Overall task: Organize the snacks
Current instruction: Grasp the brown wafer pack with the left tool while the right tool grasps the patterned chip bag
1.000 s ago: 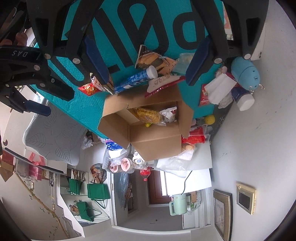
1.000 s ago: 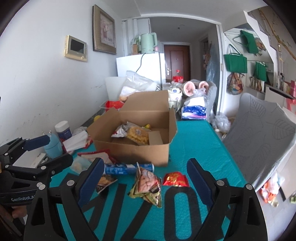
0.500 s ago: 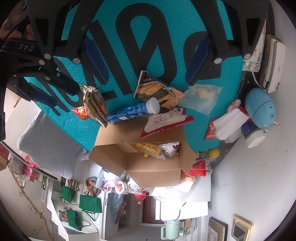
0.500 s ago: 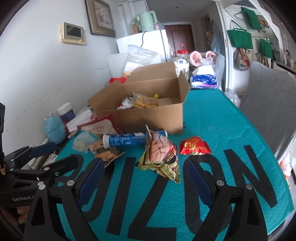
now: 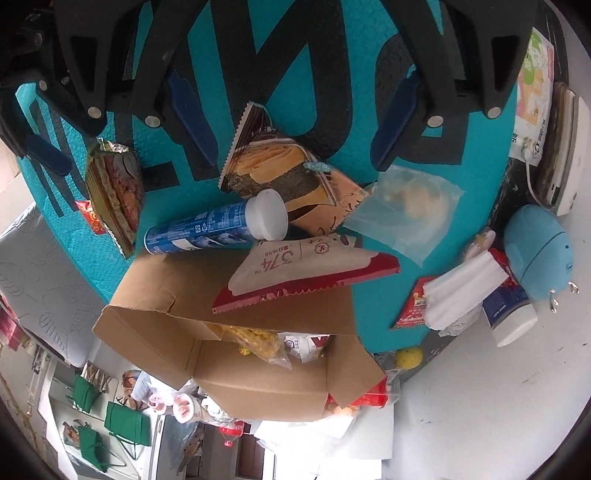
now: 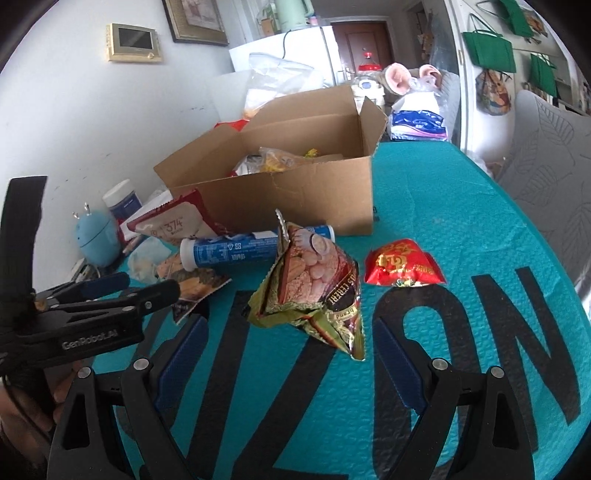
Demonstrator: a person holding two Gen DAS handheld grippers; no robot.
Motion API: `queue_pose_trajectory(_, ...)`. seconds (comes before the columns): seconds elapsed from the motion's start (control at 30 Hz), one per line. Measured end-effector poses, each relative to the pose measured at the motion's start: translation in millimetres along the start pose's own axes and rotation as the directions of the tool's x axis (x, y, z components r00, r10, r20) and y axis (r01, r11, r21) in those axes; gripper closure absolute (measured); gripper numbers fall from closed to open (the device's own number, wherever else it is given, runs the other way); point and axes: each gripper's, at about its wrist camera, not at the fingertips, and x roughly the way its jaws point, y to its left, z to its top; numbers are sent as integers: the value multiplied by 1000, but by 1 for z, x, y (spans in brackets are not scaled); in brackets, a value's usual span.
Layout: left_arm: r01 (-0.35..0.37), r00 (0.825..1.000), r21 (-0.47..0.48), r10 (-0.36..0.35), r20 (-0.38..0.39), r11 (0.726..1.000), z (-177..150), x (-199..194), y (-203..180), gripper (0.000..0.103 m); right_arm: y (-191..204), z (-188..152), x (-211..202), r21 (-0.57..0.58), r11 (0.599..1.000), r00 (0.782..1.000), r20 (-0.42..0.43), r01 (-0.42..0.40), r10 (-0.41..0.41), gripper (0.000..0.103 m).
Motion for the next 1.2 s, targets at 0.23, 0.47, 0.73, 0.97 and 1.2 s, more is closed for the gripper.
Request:
queue_pose_trajectory(0.23, -23, 998, -57, 19, -62, 998, 12, 22, -5, 18, -26, 4, 9, 54, 998, 999, -27, -33, 34, 11)
queue_pose_trajectory(0.47, -49, 990, -101, 35, -139, 994, 15, 47, -5, 18, -27, 9, 13, 22, 997, 996, -40, -73, 74, 11)
queue_pose_trajectory(0.73, -54, 990, -90, 41, -133, 995, 16, 52, 1, 18, -23, 15, 30, -11, 995, 993, -62, -99, 99, 11)
queue_pose_trajectory(0.97, -24, 993, -71, 15, -119, 997, 8, 44, 12, 18, -23, 24, 52, 28, 986, 980, -113, -162, 164, 11)
queue_pose_trajectory(1.2, -90, 989, -35, 85, -121, 995, 0, 31, 25, 18, -28, 31, 63, 104, 976, 969, -139, -189, 203, 9)
